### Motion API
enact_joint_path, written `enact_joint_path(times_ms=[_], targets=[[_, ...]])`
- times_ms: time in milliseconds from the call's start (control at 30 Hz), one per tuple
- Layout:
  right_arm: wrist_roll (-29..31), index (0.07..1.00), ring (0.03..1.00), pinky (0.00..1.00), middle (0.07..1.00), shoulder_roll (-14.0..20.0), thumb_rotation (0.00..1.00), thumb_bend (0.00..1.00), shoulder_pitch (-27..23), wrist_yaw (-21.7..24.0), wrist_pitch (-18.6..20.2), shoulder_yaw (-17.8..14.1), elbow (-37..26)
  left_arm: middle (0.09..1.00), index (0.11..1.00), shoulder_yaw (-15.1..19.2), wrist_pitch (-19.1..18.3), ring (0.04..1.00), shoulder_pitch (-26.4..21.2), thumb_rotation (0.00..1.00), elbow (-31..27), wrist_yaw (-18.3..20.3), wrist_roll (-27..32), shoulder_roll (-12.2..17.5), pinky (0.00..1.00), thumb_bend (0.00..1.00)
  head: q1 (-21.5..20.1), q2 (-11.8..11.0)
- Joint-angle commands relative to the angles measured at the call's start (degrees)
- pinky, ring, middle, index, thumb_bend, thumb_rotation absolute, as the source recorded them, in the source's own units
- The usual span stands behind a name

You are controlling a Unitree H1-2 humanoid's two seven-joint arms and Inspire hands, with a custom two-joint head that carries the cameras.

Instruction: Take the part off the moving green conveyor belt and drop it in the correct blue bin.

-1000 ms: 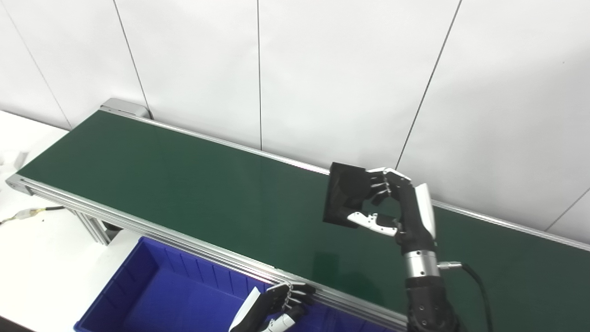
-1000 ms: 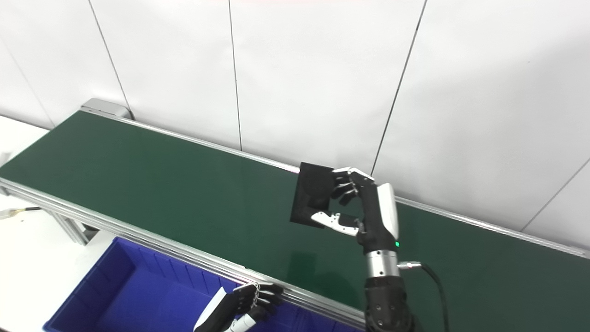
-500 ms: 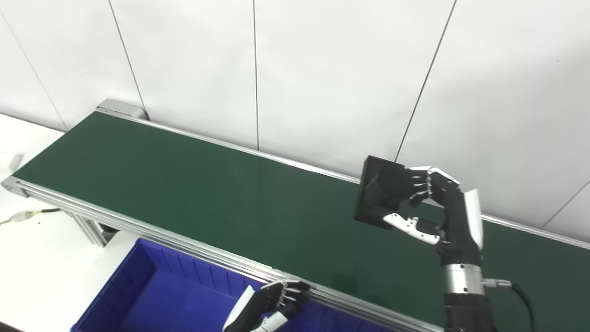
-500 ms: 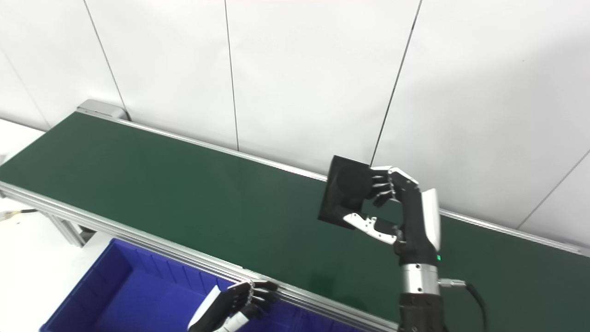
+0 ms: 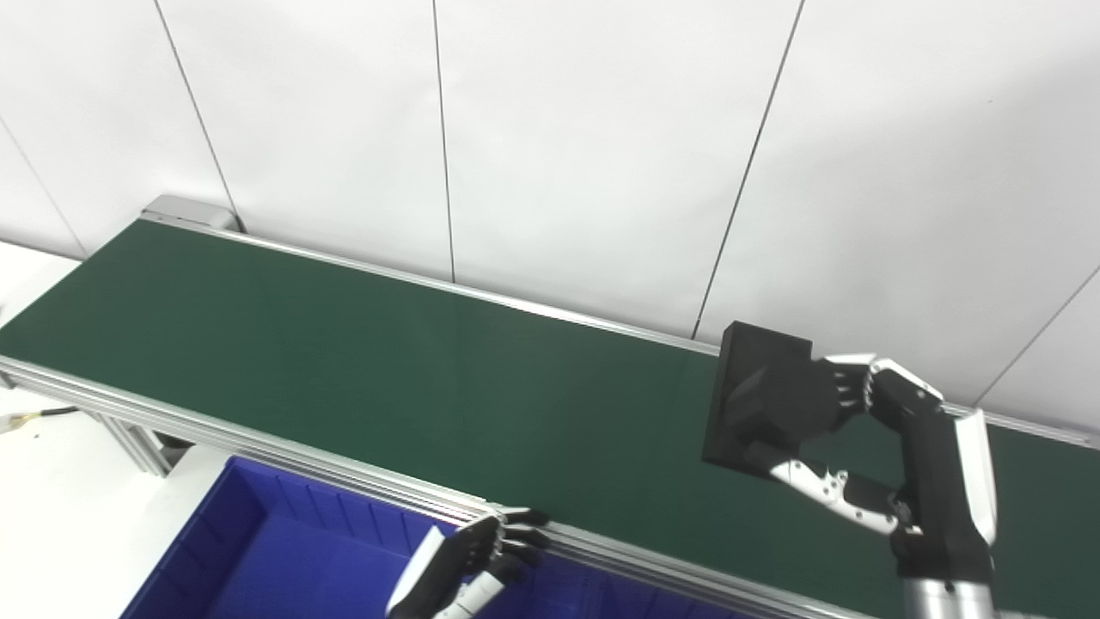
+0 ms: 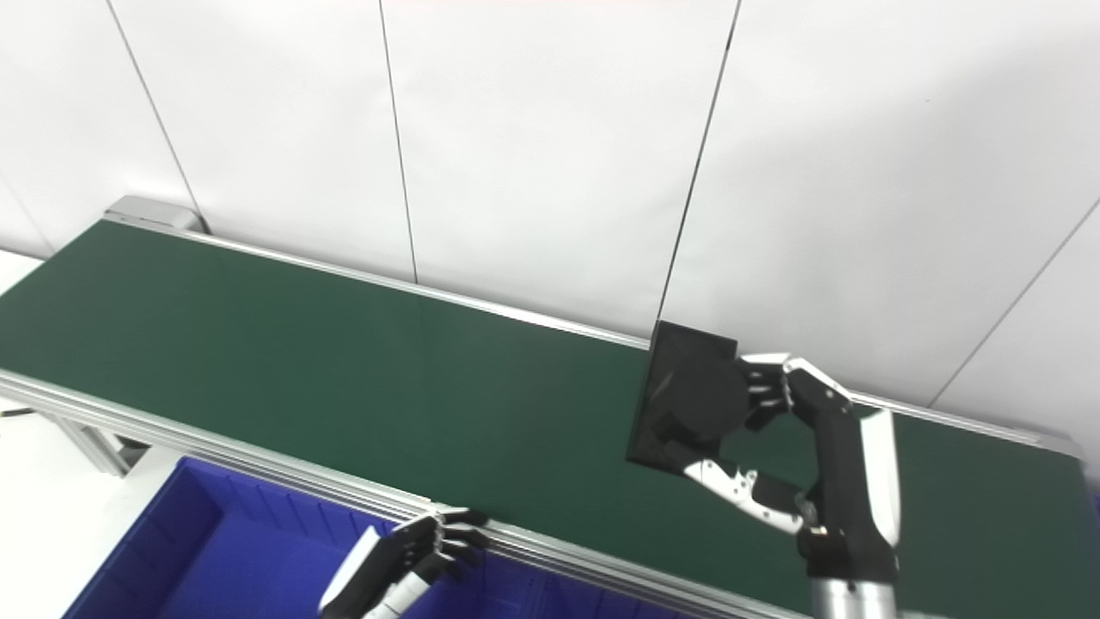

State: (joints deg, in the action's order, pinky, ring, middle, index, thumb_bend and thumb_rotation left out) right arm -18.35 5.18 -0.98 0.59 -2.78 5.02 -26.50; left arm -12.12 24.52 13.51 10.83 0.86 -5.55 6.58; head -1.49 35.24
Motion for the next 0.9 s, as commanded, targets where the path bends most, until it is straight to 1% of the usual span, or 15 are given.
enact_joint_path(times_ms=[0, 33, 67, 133, 167, 200, 367, 400, 433, 500, 533, 633, 700, 800, 867], targets=[[0.41, 0.523, 0.443, 0.33, 0.517, -0.24, 0.00, 0.50, 0.60, 0.17, 1.10, -0.75, -4.08, 0.695, 0.762, 0.63, 2.23, 0.620, 0.28, 0.93, -3.22, 0.62, 0.22, 0.79, 0.54, 0.62, -1.27, 1.31], [0.30, 0.522, 0.444, 0.33, 0.519, -0.39, 0.00, 0.50, 1.13, 0.25, 1.46, -0.91, -4.75, 0.696, 0.763, 0.84, 2.17, 0.619, 0.45, 0.92, -3.63, 0.81, 0.24, 0.85, 0.54, 0.60, -1.27, 1.31], [0.09, 0.522, 0.444, 0.33, 0.519, -0.59, 0.00, 0.50, 2.25, 0.33, 2.05, -1.10, -5.80, 0.696, 0.763, 1.11, 1.95, 0.619, 0.69, 0.92, -4.25, 1.19, 0.63, 1.02, 0.54, 0.60, -2.38, 2.51], [0.04, 0.519, 0.448, 0.33, 0.522, -0.90, 0.00, 0.50, 4.32, 0.41, 2.60, -1.29, -7.46, 0.697, 0.762, 1.59, 0.96, 0.626, 1.20, 0.90, -5.59, 1.89, 1.48, 1.26, 0.55, 0.59, -3.10, 3.30], [0.11, 0.523, 0.445, 0.32, 0.520, -1.05, 0.00, 0.50, 5.26, 0.40, 2.68, -1.32, -8.23, 0.699, 0.761, 1.78, 0.39, 0.632, 1.49, 0.89, -6.36, 2.27, 1.95, 1.40, 0.56, 0.59, -3.81, 4.17], [0.23, 0.524, 0.445, 0.32, 0.520, -1.18, 0.00, 0.50, 6.09, 0.36, 2.63, -1.35, -8.74, 0.699, 0.761, 1.92, 0.02, 0.632, 1.66, 0.89, -6.90, 2.68, 2.41, 1.49, 0.56, 0.59, -3.81, 4.17], [1.10, 0.533, 0.440, 0.32, 0.512, -2.17, 0.00, 0.50, 11.22, 0.02, 1.48, -1.19, -10.55, 0.702, 0.761, 3.05, -1.28, 0.638, 2.22, 0.87, -8.96, 4.07, 3.22, 1.90, 0.56, 0.60, -5.16, 6.73], [1.04, 0.531, 0.440, 0.32, 0.514, -2.30, 0.00, 0.50, 11.75, 0.05, 1.47, -1.13, -10.85, 0.702, 0.762, 3.25, -1.46, 0.636, 2.30, 0.87, -9.26, 4.25, 3.27, 1.89, 0.56, 0.60, -5.20, 6.87], [1.09, 0.531, 0.440, 0.32, 0.514, -2.66, 0.00, 0.50, 13.30, 0.00, 1.54, -0.96, -11.41, 0.702, 0.762, 3.47, -1.78, 0.636, 2.41, 0.87, -9.80, 4.50, 3.44, 1.93, 0.56, 0.60, -5.46, 7.71], [1.16, 0.521, 0.444, 0.33, 0.517, -3.16, 0.00, 0.50, 15.77, -0.14, 1.12, -0.69, -11.98, 0.699, 0.759, 3.79, -2.28, 0.631, 2.55, 0.86, -10.51, 5.03, 3.83, 1.99, 0.56, 0.61, -5.57, 7.96], [0.87, 0.519, 0.445, 0.33, 0.518, -3.38, 0.00, 0.50, 17.28, -0.19, 0.70, -0.46, -12.21, 0.696, 0.756, 4.00, -2.45, 0.629, 2.62, 0.87, -10.86, 5.23, 3.85, 2.04, 0.56, 0.62, -6.19, 8.90], [-0.23, 0.516, 0.445, 0.33, 0.520, -3.83, 0.00, 0.50, 21.39, -0.50, -0.68, 0.16, -12.05, 0.690, 0.753, 4.46, -2.93, 0.626, 2.90, 0.87, -11.98, 5.90, 4.18, 2.32, 0.56, 0.64, -7.70, 10.10], [-0.76, 0.507, 0.448, 0.35, 0.516, -3.96, 0.00, 0.50, 23.04, -0.88, -1.23, 0.29, -11.36, 0.688, 0.752, 4.71, -3.05, 0.624, 3.02, 0.88, -12.43, 6.23, 4.26, 2.44, 0.55, 0.66, -8.26, 10.71], [-1.33, 0.503, 0.451, 0.36, 0.513, -3.95, 0.00, 0.50, 24.86, -1.26, -1.80, 0.42, -10.22, 0.689, 0.754, 5.05, -3.57, 0.622, 3.16, 0.88, -13.29, 6.85, 4.76, 2.62, 0.55, 0.66, -8.59, 11.36], [-1.66, 0.503, 0.452, 0.36, 0.512, -3.88, 0.00, 0.50, 25.64, -1.60, -2.38, 0.56, -9.18, 0.690, 0.754, 5.22, -4.62, 0.625, 3.25, 0.88, -14.06, 7.34, 5.33, 2.80, 0.55, 0.67, -8.76, 11.77]])
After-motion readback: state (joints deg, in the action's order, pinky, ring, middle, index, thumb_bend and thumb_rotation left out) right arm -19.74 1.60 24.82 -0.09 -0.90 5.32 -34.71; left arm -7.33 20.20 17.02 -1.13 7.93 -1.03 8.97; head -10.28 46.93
